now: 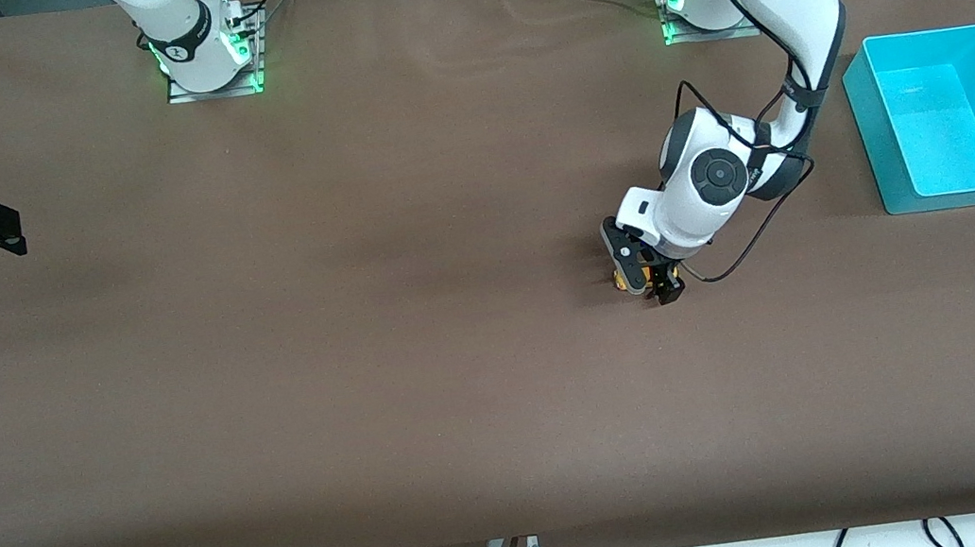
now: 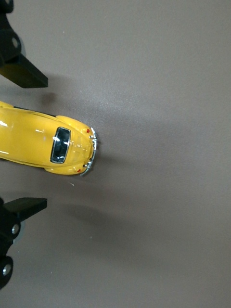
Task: Wind and store yellow beetle car
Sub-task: 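Close the left gripper on the yellow car, then carry the car with the left gripper over the cyan box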
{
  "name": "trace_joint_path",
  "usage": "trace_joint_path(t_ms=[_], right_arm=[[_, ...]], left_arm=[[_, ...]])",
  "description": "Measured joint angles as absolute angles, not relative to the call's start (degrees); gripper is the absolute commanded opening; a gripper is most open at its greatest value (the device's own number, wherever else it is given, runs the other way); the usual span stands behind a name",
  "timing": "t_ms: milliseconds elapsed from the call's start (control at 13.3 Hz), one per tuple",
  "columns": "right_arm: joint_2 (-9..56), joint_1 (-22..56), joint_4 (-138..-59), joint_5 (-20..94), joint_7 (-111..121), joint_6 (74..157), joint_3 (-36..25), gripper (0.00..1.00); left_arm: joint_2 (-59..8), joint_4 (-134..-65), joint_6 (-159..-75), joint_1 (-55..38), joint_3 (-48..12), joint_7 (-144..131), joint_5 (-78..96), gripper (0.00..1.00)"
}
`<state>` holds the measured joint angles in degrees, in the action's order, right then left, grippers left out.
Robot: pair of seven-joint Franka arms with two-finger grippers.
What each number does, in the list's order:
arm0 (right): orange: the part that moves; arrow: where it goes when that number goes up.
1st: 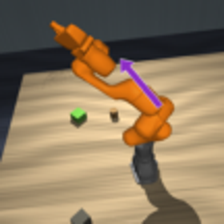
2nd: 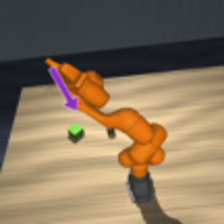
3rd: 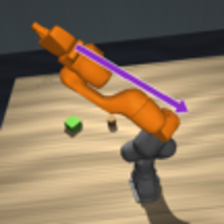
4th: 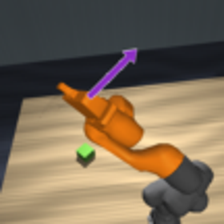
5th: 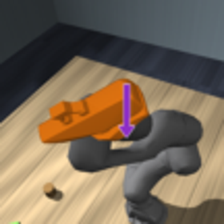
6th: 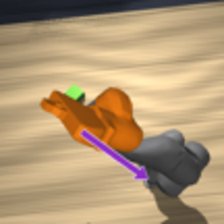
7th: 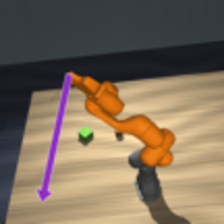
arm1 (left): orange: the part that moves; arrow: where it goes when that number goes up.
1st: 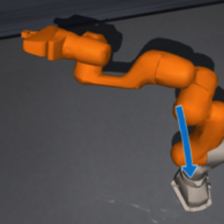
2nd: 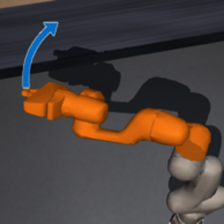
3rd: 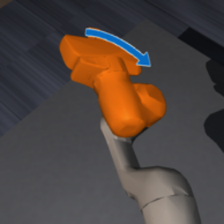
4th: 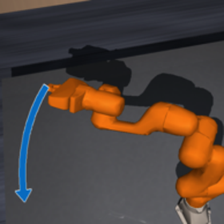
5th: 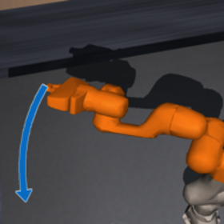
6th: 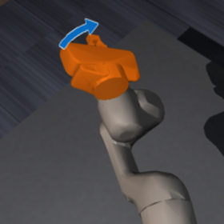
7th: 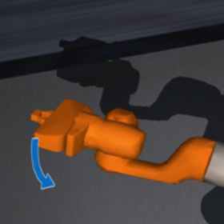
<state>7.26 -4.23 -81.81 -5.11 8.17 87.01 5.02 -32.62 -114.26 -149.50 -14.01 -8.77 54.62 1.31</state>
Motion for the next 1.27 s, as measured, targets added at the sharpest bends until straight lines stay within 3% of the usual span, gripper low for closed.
trace_joint_path(t_ms=[75,300,599,749,1049,1273], right_arm=[[6.96,-4.29,-82.24,-4.17,8.17,87.01,3.85,1.00],[6.16,-4.38,-83.31,-3.37,6.43,87.01,2.68,1.00],[6.16,-4.29,-83.97,-3.23,4.79,87.01,2.78,1.00],[6.46,-4.30,-84.25,-3.23,4.75,87.03,2.78,1.00],[6.62,-4.31,-84.37,-3.22,4.53,87.03,2.77,1.00],[6.63,-4.32,-84.39,-3.19,4.49,87.04,2.77,1.00]], left_arm=[[-32.63,-114.26,-149.52,-14.01,-8.73,54.74,1.31,0.78],[-32.61,-114.20,-149.64,-14.01,-8.56,54.88,1.31,0.03],[-30.81,-114.30,-149.00,-12.96,-7.91,56.43,1.30,0.00],[-27.38,-114.29,-144.50,-10.24,-7.59,59.73,1.30,0.00],[-14.70,-116.22,-127.59,1.33,-7.22,70.60,1.28,0.00],[-4.57,-125.42,-125.76,10.83,-7.00,82.92,1.26,0.00]])
